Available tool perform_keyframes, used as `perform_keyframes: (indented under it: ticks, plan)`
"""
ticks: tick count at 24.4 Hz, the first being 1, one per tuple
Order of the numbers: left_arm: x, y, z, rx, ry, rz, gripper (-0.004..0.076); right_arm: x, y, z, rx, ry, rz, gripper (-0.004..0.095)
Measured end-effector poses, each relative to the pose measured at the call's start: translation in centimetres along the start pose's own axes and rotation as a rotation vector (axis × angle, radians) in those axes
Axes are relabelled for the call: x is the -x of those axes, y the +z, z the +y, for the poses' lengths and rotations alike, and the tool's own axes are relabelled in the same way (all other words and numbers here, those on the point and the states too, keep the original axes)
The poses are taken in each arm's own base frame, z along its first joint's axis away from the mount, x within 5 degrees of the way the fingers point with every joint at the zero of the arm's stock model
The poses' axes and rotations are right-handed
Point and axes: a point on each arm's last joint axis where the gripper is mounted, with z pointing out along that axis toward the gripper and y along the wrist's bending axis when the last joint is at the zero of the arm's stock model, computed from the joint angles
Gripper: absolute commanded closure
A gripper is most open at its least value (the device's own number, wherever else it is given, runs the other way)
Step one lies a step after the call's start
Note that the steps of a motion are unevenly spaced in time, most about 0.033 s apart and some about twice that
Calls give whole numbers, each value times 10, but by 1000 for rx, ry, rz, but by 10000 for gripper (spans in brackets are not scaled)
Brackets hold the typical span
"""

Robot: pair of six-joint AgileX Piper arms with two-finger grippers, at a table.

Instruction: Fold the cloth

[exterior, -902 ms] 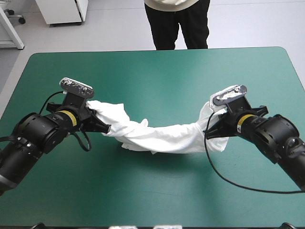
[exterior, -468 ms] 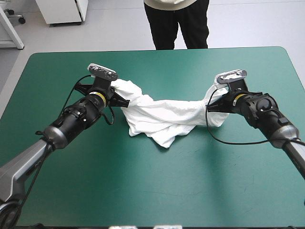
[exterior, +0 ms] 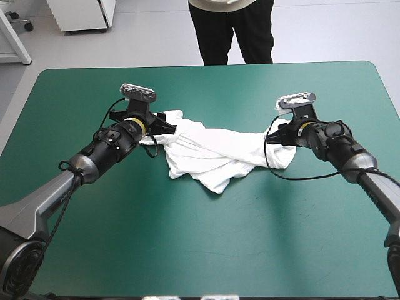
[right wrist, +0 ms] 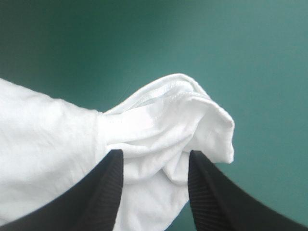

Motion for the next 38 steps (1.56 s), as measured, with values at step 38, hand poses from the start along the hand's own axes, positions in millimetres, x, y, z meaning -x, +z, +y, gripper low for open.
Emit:
perform_keyframes:
  ticks: [38]
  plan:
    - [-22, 60, 114, -80, -295, 467, 286, 6, -228, -10, 92, 25, -136, 463]
